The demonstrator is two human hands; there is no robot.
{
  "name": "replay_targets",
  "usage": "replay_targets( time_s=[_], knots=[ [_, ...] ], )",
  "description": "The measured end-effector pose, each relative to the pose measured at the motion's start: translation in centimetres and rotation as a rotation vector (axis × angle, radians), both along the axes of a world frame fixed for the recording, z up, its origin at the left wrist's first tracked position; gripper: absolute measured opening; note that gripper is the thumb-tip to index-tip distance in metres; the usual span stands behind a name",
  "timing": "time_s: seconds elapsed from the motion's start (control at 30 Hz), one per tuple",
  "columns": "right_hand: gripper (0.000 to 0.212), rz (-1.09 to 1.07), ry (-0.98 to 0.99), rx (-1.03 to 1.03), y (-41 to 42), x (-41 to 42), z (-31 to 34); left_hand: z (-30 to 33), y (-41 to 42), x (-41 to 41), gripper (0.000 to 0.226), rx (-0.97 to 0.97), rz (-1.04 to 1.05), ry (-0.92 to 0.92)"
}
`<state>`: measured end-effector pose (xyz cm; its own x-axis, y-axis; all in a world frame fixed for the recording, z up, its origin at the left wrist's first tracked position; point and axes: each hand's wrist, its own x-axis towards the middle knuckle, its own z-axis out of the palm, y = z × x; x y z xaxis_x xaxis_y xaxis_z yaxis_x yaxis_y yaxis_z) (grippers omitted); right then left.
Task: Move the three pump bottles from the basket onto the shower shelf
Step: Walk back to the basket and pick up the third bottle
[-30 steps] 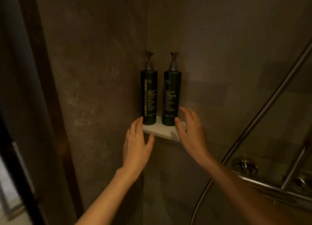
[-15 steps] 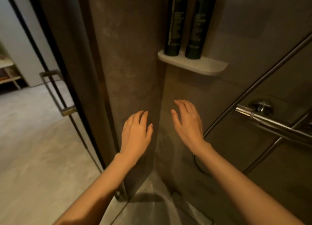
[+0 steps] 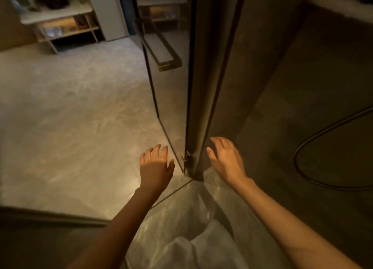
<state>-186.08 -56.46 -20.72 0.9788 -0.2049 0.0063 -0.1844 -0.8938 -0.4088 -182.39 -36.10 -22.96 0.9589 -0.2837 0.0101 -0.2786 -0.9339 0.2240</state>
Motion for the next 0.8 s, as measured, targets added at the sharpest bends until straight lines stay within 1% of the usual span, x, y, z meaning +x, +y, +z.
replay_targets(
  time_s=[0.07, 0.17, 0.27, 0.37, 0.5, 0.63, 0.8],
  knots=[
    [0.045, 0.080, 0.029, 0.004, 3.6, 0.2, -0.7, -0.6, 4.0, -0.6, 0.049, 0.051, 0.078, 0.040],
    [0.042, 0.177, 0.024, 0.014, 8.5, 0.9, -1.4, -0.9, 9.1, -1.1, 0.049, 0.053, 0.182, 0.034],
    [0.044, 0.282, 0.021, 0.013, 12.6, 2.6, -1.5, -0.5, 13.0, -1.0, 0.049, 0.044, 0.269, 0.017],
    [0.042, 0.373, 0.002, 0.001, 16.1, 5.7, -1.6, -0.4, 16.3, 0.1, 0.049, 0.024, 0.343, -0.004],
    [0.042, 0.472, 0.011, 0.063, 20.5, 10.7, -2.1, -1.1, 20.0, 2.1, 0.051, 0.006, 0.454, -0.019],
    [0.041, 0.559, 0.015, 0.077, 24.4, 16.9, -3.1, -1.4, 22.6, 7.2, 0.049, 0.003, 0.525, -0.025],
    [0.040, 0.661, 0.032, 0.052, 28.3, 28.0, -3.4, -1.1, 25.7, 17.2, 0.043, 0.016, 0.615, -0.029]
  ],
)
